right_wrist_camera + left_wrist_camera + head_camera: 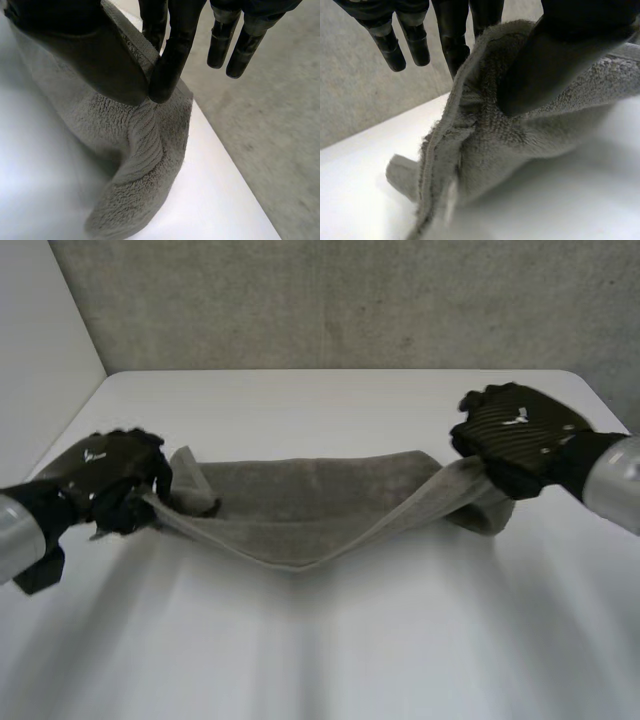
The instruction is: Fold the towel.
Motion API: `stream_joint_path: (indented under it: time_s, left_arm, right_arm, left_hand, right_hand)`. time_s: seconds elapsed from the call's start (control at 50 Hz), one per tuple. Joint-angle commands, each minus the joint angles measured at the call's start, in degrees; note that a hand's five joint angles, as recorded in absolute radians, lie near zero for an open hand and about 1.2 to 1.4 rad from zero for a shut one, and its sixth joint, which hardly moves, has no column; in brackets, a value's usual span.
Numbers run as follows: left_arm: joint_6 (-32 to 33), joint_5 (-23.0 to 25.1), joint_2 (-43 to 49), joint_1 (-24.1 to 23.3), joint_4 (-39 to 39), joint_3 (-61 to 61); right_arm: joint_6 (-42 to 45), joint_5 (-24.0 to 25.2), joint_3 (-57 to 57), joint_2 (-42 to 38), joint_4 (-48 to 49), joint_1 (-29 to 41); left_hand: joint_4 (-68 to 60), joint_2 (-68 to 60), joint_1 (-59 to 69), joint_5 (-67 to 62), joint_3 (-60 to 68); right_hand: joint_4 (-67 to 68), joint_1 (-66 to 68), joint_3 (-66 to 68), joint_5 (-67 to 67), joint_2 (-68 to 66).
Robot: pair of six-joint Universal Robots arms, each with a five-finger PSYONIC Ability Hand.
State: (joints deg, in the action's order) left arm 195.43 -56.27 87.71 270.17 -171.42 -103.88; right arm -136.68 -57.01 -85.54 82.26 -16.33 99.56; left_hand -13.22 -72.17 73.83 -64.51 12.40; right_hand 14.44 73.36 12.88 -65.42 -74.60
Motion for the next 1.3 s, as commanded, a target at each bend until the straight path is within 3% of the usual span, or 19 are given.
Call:
stream_joint_path:
  time_s: [0.02,0.1,0.14,0.2,0.28,0.38,0.42,0.54,0.66,0.7,0.9,1.12,1.14,1.16,1.18,1.2,1.3]
  left_arm:
    - [-0.92,-3.13,14.3,-6.04,-10.23,16.91]
    - [-1.45,-6.39,20.22,-10.11,-13.77,27.77]
    - [-3.38,-9.81,22.94,-11.77,-15.95,37.22]
    - [-6.71,-11.66,22.34,-11.69,-19.72,43.04]
    - [-11.54,-11.58,18.93,-11.69,-26.21,43.24]
    - [-17.45,-10.88,13.19,-10.63,-33.89,37.44]
    - [-18.06,-10.17,12.84,-9.58,-35.47,34.62]
    - [-17.45,-5.08,13.37,-5.27,-36.88,23.99]
    - [-12.0,-0.51,16.44,-4.92,-37.23,11.33]
    - [-6.84,0.72,19.68,-5.01,-37.06,6.0]
    - [8.29,0.29,26.99,-5.63,-30.13,0.43]
    - [9.89,0.11,26.73,-3.07,-26.6,-0.62]
    - [9.89,0.2,26.55,-2.73,-26.51,-1.14]
    - [9.89,0.2,26.55,-2.72,-26.51,-1.15]
    - [9.89,0.46,26.55,-2.29,-26.51,-1.58]
    - [9.97,0.72,26.46,-1.94,-26.42,-1.76]
    - [10.5,0.81,25.76,-1.58,-25.46,-2.73]
  right_arm:
    - [3.62,-5.2,18.16,-13.24,6.29,5.37]
    - [3.09,-8.2,31.58,-17.31,10.44,6.26]
    - [0.99,-10.13,43.83,-18.8,13.07,6.61]
    - [-5.57,-11.1,51.24,-18.54,14.3,6.61]
    - [-13.83,-9.62,51.36,-16.18,15.1,5.73]
    - [-20.55,-4.95,42.04,-10.1,16.07,3.71]
    - [-18.9,-1.02,31.46,-7.12,17.38,0.21]
    - [-13.08,1.46,16.9,-4.74,18.7,-0.95]
    - [-2.36,2.34,-0.85,-4.56,18.53,-1.65]
    - [2.28,2.26,-7.68,-5.0,18.79,-1.82]
    - [4.06,2.87,-17.72,-7.2,20.2,-0.95]
    - [4.14,2.26,-20.01,-7.2,20.37,-0.95]
    - [4.14,2.26,-20.1,-7.37,20.55,-0.95]
    - [4.75,2.34,-20.28,-7.46,20.64,-1.03]
    - [4.76,2.34,-20.28,-7.46,20.64,-1.04]
    - [5.11,2.34,-20.54,-7.46,20.72,-1.04]
    - [6.68,2.52,-20.89,-7.9,20.99,-1.04]
  left_hand:
    - [3.22,-7.83,6.17,-5.49,-2.4]
    - [3.22,-7.83,6.17,-5.49,-2.4]
    - [3.22,-7.83,6.17,-5.49,-2.4]
    - [3.22,-7.83,6.17,-5.49,-2.4]
    - [3.22,-7.83,6.17,-5.49,-2.4]
    - [3.22,-7.83,6.17,-5.49,-2.4]
    - [3.22,-7.83,6.17,-5.49,-2.4]
    - [3.22,-7.83,6.17,-5.49,-2.4]
    - [3.22,-7.83,6.17,-5.49,-2.4]
    - [3.22,-7.83,6.17,-5.49,-2.4]
    - [3.22,-1.49,-0.17,0.85,-2.4]
    - [3.22,14.85,-16.52,17.19,-2.4]
    - [3.22,20.02,-21.68,22.35,-2.4]
    - [3.22,20.07,-21.73,22.41,-2.4]
    - [3.22,22.73,-24.4,25.07,-2.4]
    - [3.22,24.09,-25.75,26.43,-2.4]
    - [3.22,27.64,-29.3,29.97,-2.4]
  right_hand:
    - [-4.44,6.64,-2.88,-4.58,-5.4]
    - [-4.44,6.64,-2.88,-4.58,-5.4]
    - [-4.44,6.64,-2.88,-4.58,-5.4]
    - [-4.44,6.64,-2.88,-4.58,-5.4]
    - [-4.44,6.64,-2.88,-4.58,-5.4]
    - [-4.44,6.64,-2.88,-4.58,-5.4]
    - [-4.44,6.64,-2.88,-4.58,-5.4]
    - [-4.44,6.64,-2.88,-4.58,-5.4]
    - [-4.44,6.64,-2.88,-4.58,-5.4]
    - [-4.44,6.64,-2.88,-4.58,-5.4]
    - [-4.44,6.64,-2.88,-4.58,-5.4]
    - [-4.44,6.64,-2.88,-4.58,-5.4]
    - [-4.44,-1.3,-2.88,3.35,2.53]
    - [-4.44,-19.36,-2.88,21.42,20.6]
    - [-4.44,-19.54,-2.88,21.6,20.78]
    - [-4.44,-31.53,-2.88,33.59,32.77]
    - [-4.44,-41.57,-2.88,43.62,42.81]
